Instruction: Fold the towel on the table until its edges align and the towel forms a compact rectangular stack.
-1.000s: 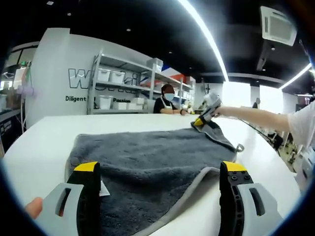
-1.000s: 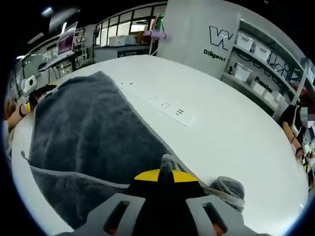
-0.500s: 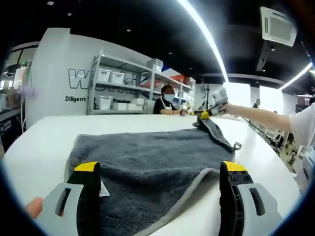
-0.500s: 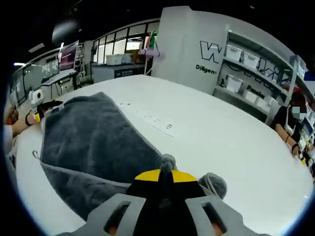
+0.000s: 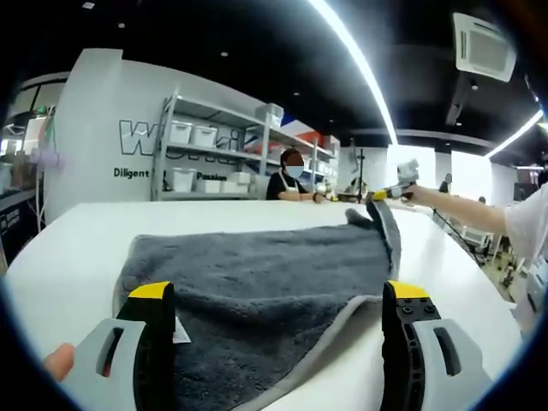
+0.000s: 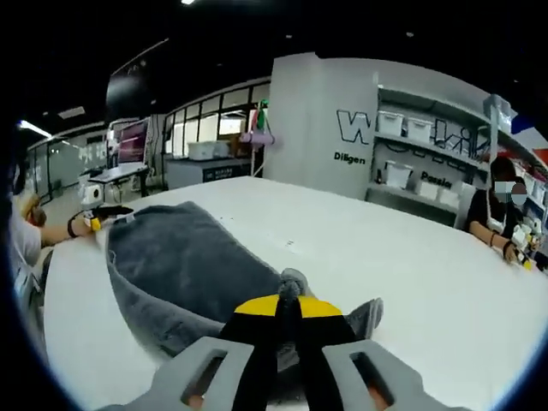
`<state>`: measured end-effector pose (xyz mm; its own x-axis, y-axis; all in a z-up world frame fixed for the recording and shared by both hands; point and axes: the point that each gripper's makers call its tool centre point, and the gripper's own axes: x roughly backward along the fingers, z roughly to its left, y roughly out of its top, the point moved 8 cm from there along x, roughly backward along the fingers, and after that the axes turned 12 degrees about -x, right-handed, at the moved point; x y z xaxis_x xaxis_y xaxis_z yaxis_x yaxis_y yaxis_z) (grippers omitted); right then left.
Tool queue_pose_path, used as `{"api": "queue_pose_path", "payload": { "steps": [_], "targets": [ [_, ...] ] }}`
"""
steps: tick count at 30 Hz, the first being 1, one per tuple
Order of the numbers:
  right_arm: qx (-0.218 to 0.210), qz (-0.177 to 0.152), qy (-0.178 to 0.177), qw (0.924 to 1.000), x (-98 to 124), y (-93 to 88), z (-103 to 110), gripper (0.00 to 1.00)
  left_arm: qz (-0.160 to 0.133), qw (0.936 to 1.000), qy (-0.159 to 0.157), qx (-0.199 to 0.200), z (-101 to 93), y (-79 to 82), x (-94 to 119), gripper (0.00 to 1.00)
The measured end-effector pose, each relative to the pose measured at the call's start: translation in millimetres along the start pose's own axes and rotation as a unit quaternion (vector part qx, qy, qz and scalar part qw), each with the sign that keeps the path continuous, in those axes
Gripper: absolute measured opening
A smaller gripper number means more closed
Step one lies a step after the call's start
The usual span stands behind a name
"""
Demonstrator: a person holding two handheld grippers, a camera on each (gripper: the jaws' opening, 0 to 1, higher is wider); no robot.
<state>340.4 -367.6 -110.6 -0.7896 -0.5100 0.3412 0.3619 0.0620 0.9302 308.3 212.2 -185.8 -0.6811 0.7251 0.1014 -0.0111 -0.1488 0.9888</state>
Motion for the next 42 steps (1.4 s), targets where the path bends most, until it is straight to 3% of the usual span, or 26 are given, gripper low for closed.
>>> {"api": "queue_pose_path", "payload": {
  "steps": [6, 10, 12, 18, 24, 26, 37, 42],
  "targets": [
    [-0.009, -0.009, 0.0, 0.9999, 29.6, -24.8, 6.2, 0.02, -0.005, 1.0, 0.003, 0.003, 1.6, 0.8, 1.2, 0.99],
    [-0.022, -0.015, 0.001, 0.9996, 51.7, -37.1, -3.3, 0.02, -0.007, 1.0, 0.003, 0.004, 2.1, 1.4, 1.7, 0.99],
    [-0.029, -0.017, 0.002, 0.9994, 59.2, -47.6, 5.7, 0.02, -0.01, 0.9999, 0.004, 0.004, 1.9, 2.2, 2.1, 0.99],
    [-0.053, -0.015, 0.003, 0.9985, 78.9, -60.6, -8.7, 0.02, -0.02, 0.9998, 0.005, 0.007, 2.4, 4.9, 4.0, 0.99],
    [-0.068, -0.001, 0.003, 0.9977, 87.2, -80.2, -5.1, 0.02, -0.026, 0.9996, 0.01, 0.009, 2.0, 6.1, 5.2, 0.99],
    [-0.073, 0.009, 0.003, 0.9973, 87.2, -92.2, 6.7, 0.02, -0.025, 0.9996, 0.01, 0.011, 2.2, 5.8, 5.1, 0.99],
    [-0.094, 0.057, -0.002, 0.9939, 103.2, -122.8, -5.1, 0.02, -0.026, 0.9995, 0.011, 0.013, -0.8, 5.1, 5.4, 0.99],
    [-0.097, 0.055, -0.005, 0.9938, 107.9, -126.3, -9.9, 0.02, -0.026, 0.9995, 0.01, 0.014, -0.9, 4.8, 5.3, 0.99]
  ]
}}
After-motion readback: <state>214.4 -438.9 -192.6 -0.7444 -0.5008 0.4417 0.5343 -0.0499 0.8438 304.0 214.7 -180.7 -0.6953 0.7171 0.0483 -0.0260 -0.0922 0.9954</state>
